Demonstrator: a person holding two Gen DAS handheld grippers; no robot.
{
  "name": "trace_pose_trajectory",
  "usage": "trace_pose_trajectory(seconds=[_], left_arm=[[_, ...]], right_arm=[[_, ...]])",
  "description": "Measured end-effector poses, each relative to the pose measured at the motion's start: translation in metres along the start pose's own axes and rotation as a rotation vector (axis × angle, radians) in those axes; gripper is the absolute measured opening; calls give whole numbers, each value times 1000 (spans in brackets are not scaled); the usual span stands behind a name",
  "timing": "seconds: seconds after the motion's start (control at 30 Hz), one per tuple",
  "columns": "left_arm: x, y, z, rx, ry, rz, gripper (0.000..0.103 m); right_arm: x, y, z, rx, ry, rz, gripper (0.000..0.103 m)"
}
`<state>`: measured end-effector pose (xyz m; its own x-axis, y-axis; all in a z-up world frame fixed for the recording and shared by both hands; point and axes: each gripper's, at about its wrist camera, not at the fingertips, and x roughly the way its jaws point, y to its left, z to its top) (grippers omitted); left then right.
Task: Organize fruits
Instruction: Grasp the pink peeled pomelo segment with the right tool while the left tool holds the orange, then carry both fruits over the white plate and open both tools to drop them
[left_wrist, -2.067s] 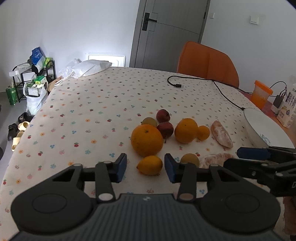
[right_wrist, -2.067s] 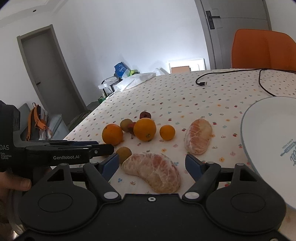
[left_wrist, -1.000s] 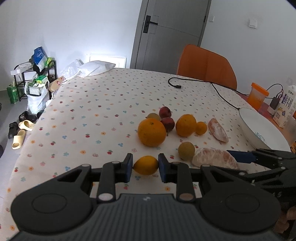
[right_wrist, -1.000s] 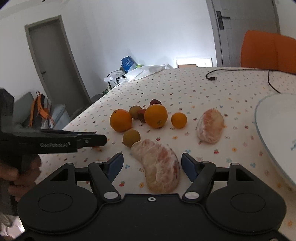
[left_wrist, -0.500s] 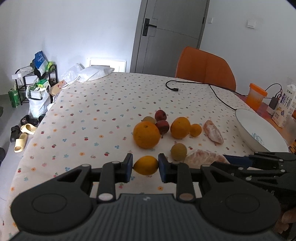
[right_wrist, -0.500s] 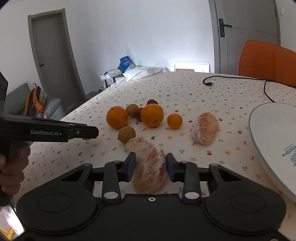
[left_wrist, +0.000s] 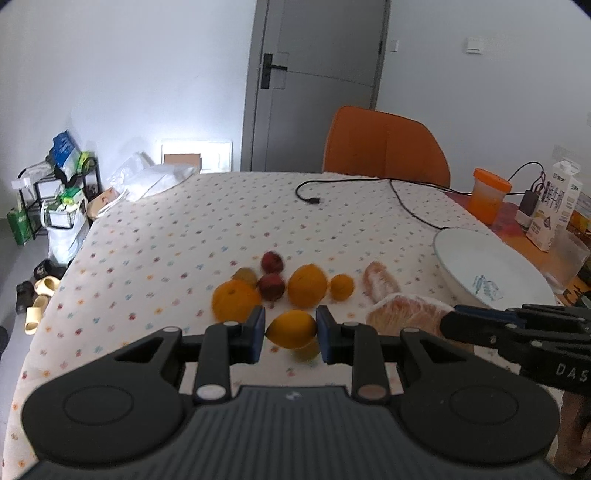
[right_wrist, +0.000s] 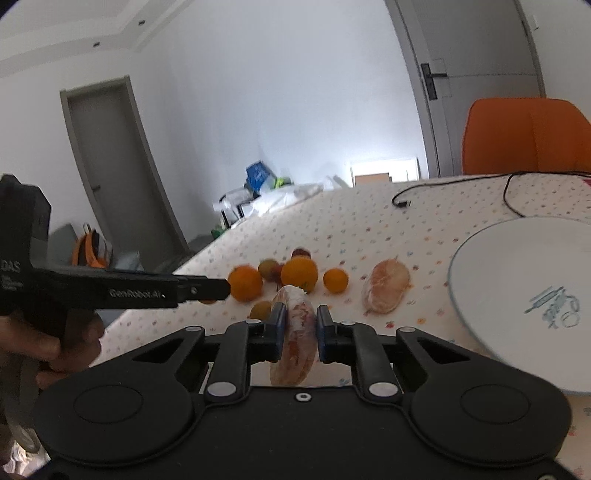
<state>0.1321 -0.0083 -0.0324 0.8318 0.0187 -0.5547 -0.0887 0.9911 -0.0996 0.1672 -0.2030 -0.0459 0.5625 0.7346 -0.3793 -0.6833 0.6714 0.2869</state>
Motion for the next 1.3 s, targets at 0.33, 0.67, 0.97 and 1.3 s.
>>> trace_pose_trajectory(seconds=[0.33,0.67,0.97,1.3], left_arm=[[6,-42,17,54,-31,-22,28],[18,-89,25,104,-44,-62,28],[32,-124,28,134,-45,-87,28],[48,-156,34,173,-39,-115,28]], right_arm=[[-31,-23,14,31,-107,-28,16],[-52,-58,16,71,-164,-86,16],[-62,-86,13,119,-206,-126,16],[-74,-122,6,173,-225,-203,16]])
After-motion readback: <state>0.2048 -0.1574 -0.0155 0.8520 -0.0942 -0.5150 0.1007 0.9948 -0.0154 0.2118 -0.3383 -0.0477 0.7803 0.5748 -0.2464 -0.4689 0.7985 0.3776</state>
